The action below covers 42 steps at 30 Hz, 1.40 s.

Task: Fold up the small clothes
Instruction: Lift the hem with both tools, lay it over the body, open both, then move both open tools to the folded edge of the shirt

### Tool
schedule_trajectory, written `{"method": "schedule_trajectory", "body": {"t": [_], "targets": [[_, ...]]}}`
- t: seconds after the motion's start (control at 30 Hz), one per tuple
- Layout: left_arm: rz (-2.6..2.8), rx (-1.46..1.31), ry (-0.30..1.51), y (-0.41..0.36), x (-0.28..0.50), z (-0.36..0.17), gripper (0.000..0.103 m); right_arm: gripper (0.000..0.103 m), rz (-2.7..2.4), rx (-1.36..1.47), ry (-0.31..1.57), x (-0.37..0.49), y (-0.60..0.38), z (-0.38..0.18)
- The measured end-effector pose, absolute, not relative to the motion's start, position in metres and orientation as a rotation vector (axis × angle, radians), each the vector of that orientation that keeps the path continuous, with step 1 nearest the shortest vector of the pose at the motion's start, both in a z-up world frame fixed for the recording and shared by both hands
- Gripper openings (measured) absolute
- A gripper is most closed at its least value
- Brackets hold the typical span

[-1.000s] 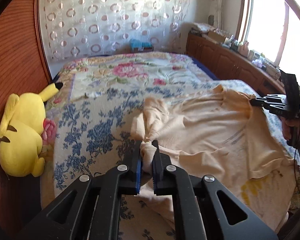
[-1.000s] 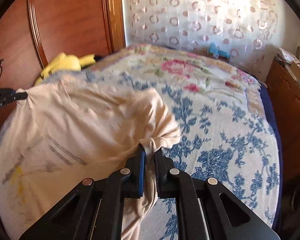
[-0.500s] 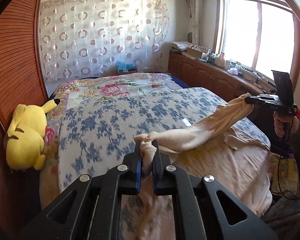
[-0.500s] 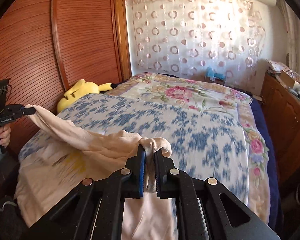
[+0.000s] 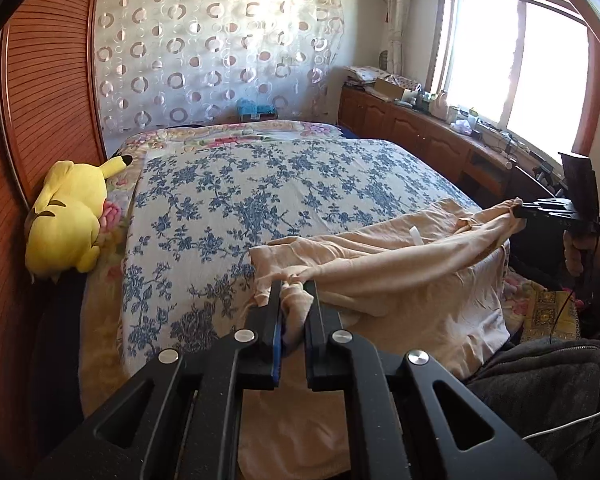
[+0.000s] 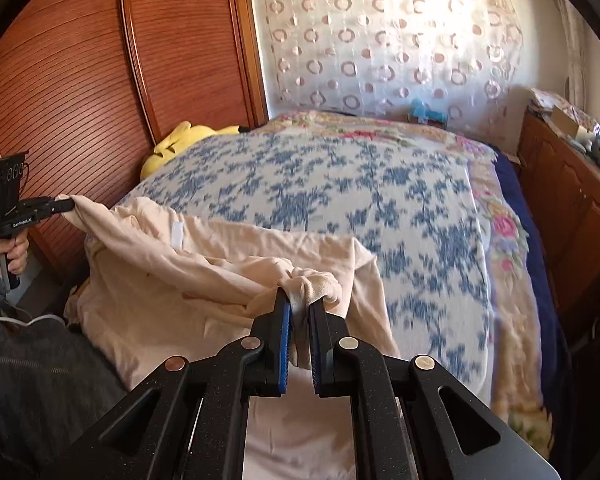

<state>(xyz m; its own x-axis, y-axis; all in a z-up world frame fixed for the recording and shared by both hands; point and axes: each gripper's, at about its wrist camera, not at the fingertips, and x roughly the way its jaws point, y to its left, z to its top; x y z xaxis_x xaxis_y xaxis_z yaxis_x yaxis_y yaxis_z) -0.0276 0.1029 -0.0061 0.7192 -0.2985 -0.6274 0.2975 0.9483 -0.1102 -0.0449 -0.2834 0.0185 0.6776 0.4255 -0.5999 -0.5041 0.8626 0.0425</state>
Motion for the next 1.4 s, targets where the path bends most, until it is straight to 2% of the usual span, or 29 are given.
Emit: {"method": "schedule_trajectory", "body": {"t": [0.17,0.23,0.27,0.33,0.37,0.4,0.43,0.47,0.5,0.63,0.9,1.13,1.4], "targets": [[-0.325,0.024,0.738,0.100,-0.020,-0.023,0.010,0.008,0.506,-0.148,0.696,-0.050,-0.275,0.008],[-0.329,0.026,0.736,0.101,-0.018,-0.023,0.023,0.008,0.501,-0.161,0.708,-0.048,-0.270,0.008],[-0.326,0.029,0.729,0.101,-0.019,-0.021,0.026,0.013,0.501,-0.167,0.707,-0.047,-0.268,0.011],[-0.316,0.033,0.712,0.103,-0.019,-0.016,0.046,0.021,0.492,-0.177,0.693,-0.046,-0.267,0.018],[-0.316,0.032,0.702,0.104,-0.019,-0.014,0.047,0.023,0.489,-0.177,0.687,-0.046,-0.267,0.024],[-0.316,0.032,0.699,0.105,-0.017,-0.012,0.056,0.026,0.482,-0.179,0.679,-0.046,-0.268,0.027],[-0.314,0.030,0.701,0.105,-0.015,-0.011,0.072,0.033,0.468,-0.180,0.669,-0.049,-0.268,0.028],[-0.311,0.031,0.701,0.105,-0.012,-0.011,0.078,0.039,0.453,-0.179,0.658,-0.048,-0.270,0.033],[-0.312,0.032,0.692,0.105,-0.008,-0.010,0.081,0.040,0.448,-0.179,0.651,-0.048,-0.270,0.035],[-0.327,0.017,0.703,0.104,0.013,-0.015,0.081,0.047,0.413,-0.177,0.640,-0.041,-0.272,0.035],[-0.298,0.017,0.748,0.097,0.053,-0.035,0.081,0.050,0.429,-0.160,0.639,-0.008,-0.259,0.017],[-0.284,0.002,0.817,0.096,0.081,-0.063,0.081,0.062,0.369,-0.149,0.648,0.031,-0.253,-0.008],[-0.292,-0.035,0.862,0.095,0.090,-0.085,0.081,0.063,0.360,-0.115,0.728,0.076,-0.245,-0.035]]}}
